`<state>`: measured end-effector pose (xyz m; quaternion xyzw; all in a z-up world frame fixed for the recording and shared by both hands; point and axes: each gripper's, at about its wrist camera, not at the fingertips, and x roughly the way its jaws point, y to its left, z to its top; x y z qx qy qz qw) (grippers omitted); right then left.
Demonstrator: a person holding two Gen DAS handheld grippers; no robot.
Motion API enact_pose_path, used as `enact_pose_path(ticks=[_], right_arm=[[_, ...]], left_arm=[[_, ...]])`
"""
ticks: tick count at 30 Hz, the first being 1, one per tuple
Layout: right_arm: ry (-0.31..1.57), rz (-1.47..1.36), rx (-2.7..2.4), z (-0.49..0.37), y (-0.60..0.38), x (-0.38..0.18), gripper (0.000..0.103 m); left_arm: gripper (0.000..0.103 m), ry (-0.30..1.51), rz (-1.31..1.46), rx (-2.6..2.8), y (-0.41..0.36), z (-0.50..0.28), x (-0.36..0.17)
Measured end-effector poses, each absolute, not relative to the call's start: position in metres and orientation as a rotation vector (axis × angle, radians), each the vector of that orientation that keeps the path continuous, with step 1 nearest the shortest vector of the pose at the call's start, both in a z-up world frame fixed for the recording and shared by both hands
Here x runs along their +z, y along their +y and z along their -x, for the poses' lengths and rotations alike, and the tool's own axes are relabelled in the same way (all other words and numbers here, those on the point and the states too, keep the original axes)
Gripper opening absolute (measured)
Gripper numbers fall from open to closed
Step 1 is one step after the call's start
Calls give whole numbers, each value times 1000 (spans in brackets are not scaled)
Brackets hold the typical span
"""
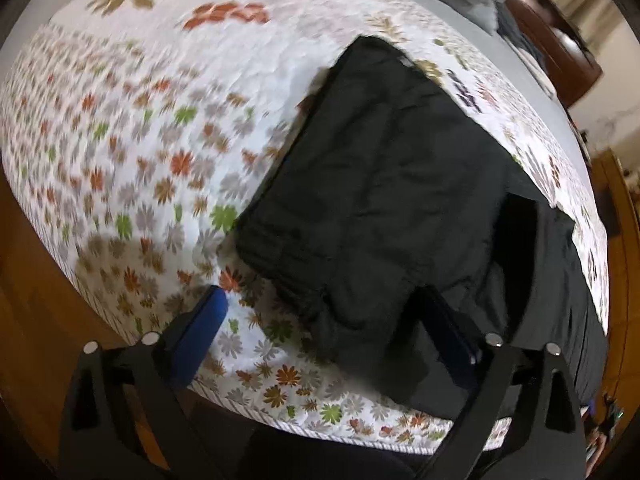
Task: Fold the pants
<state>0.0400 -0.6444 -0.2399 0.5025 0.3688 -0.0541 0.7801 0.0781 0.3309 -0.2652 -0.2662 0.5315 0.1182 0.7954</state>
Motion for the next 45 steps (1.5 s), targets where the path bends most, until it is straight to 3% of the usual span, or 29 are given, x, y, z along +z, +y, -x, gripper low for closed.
enact_pose_path(ticks=[6,16,27,45], right_arm=[[650,-1136,-101,-6,-666,-215,65],[633,-1311,-84,28,-682,-273,77],[614,-1350,-21,4,-670,-287,82],[551,-1377,57,-10,-657,-295,76]], left_arm=[[101,1138,581,268,328,-81,-271],[101,1154,464,315,307,-97,-266],[101,1169,396,340,289,-116,-265],[101,1174,363,344,291,-120,-270]])
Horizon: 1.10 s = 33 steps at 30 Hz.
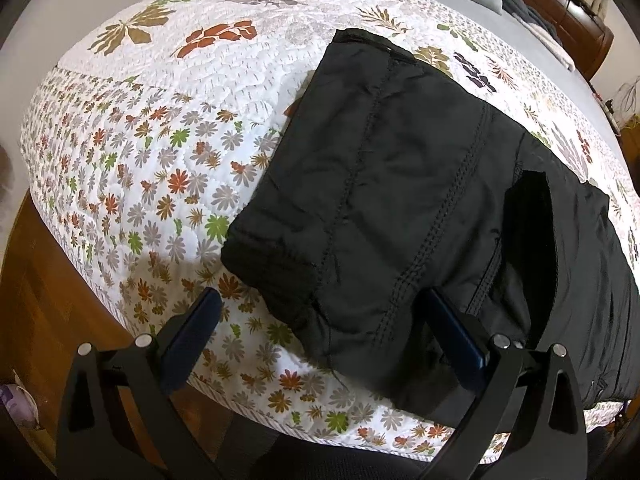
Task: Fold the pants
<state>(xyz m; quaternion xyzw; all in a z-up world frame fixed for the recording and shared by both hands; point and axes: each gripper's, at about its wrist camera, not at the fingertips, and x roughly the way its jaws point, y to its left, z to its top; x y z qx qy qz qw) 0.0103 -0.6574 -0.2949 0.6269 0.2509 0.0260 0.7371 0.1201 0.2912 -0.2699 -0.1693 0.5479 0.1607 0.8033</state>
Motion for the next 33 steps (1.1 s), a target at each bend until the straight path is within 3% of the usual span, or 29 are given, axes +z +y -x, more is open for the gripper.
enact_pose_path(ticks=[4,7,9,11,33], right_arm=[[549,-1356,68,-18,-658,-285,70],[568,-1329,68,-26,-655,-280,49],[576,-1301,54,-27,-653,-275,29],[583,-1273,39,-28,-652,-268,23],[587,-909,19,-43,-590,-126,17]], left_arm=[[101,1173,357,346,291,-120,-270],[101,1172,360,348,292,-119,-271],[101,1171,363,351,291,-119,-271],[101,1169,362,353,291,-118,-271],[101,1186,297,404,281,-122,-270]])
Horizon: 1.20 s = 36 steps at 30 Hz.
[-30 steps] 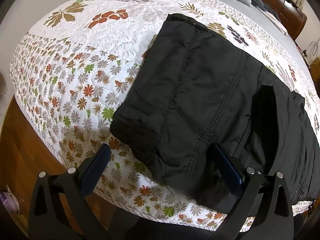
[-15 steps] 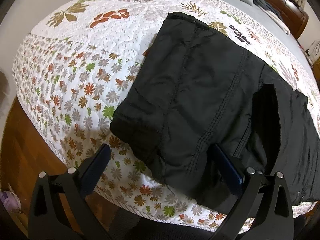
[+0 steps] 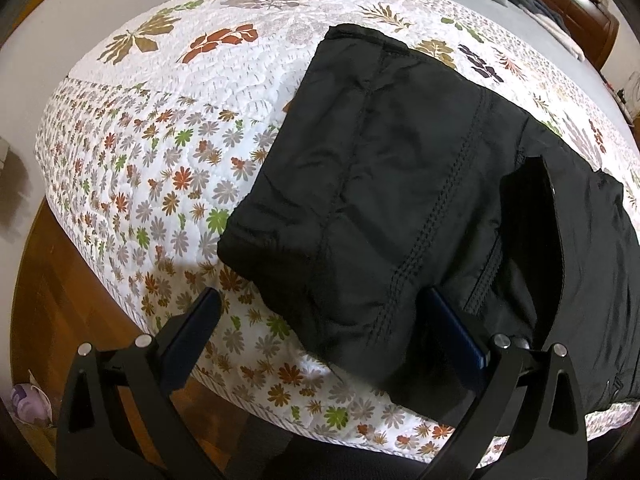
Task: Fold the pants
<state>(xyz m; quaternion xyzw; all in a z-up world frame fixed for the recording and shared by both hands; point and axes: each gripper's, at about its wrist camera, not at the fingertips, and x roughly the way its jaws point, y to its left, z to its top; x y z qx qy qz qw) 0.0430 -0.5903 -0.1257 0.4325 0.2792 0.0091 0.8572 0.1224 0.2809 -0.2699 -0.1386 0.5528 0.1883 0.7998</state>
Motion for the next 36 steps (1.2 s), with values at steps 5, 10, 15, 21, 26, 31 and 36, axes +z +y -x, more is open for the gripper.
enact_pose_path(ticks=[5,10,15,21,26,31,36], right_arm=[[581,-846,33,-48,-570,-98,17],[580,-755,49,-53,-543,-69,17],[579,-672,68,-59,-515,-44,17],[588,-553,94,-67,-475,-19,17],[601,-472,107,-74,-446,-7,16],[618,-373,124,-82,-415,-1,16],[635,-298,145,-89,-384,2,16]], left_arm=[[101,1186,310,396,281,-119,-270],[101,1186,326,392,282,-116,-270],[101,1187,339,384,283,-115,-271],[101,1188,348,375,283,-113,-271],[101,1189,358,367,284,-111,-271],[101,1188,373,359,286,-108,-271],[101,1188,387,351,288,-105,-271]])
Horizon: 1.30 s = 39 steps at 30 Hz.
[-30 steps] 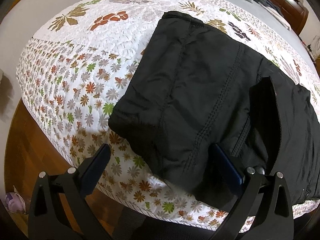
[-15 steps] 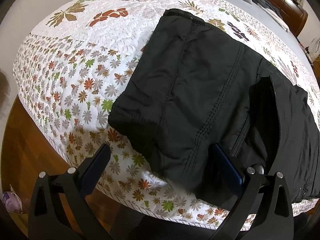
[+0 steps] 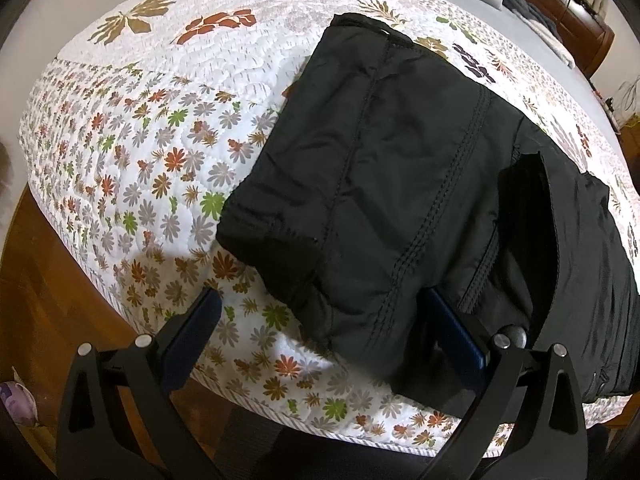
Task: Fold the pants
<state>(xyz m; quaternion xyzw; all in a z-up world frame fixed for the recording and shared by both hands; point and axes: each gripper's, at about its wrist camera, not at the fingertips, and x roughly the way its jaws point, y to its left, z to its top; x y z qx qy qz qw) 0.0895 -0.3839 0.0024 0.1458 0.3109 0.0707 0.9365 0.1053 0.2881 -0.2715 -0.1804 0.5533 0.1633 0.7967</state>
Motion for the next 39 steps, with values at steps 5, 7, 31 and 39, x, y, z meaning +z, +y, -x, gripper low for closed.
enact_pose_path(ticks=[5,7,31,39], right_arm=[[656,-185,156,-97,-344,2,16],[663,-140,165,-98,-327,0,16],[761,499,238,-82,-121,-102,16],[779,706,248,-66,-75,-160,16]], left_arm=[[101,1186,405,344,291,-101,-272],[101,1185,410,341,293,-100,-272],[101,1179,475,321,313,-87,-283],[101,1177,489,318,316,-86,-286]])
